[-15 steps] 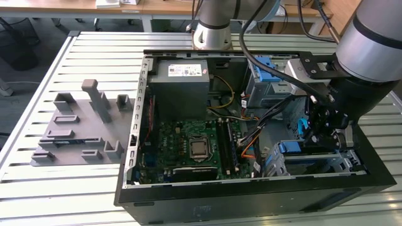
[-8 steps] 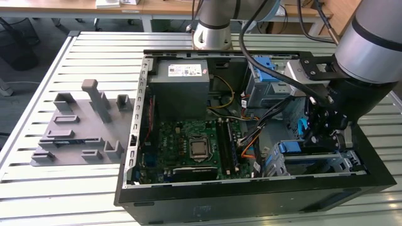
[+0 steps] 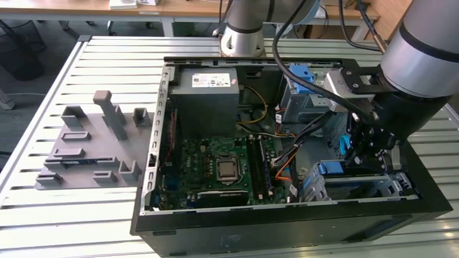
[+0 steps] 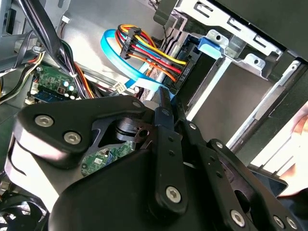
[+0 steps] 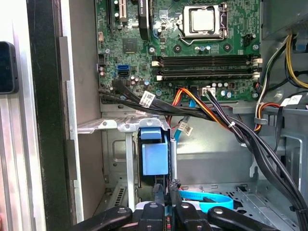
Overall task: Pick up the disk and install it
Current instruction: 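Insert the second disk wire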
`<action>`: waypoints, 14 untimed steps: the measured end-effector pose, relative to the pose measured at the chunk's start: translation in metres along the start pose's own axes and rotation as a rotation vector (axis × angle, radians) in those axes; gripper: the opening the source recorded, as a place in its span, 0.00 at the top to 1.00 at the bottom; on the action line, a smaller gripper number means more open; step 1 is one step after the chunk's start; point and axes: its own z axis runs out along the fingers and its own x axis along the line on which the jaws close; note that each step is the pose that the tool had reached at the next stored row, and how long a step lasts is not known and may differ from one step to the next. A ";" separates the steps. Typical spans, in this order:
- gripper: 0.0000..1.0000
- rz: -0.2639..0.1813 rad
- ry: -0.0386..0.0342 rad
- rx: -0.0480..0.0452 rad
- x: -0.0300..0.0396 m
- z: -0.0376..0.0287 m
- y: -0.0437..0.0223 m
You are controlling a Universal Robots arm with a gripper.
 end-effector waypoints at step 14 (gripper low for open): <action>0.77 0.000 -0.0010 0.0000 0.0000 -0.0012 -0.0001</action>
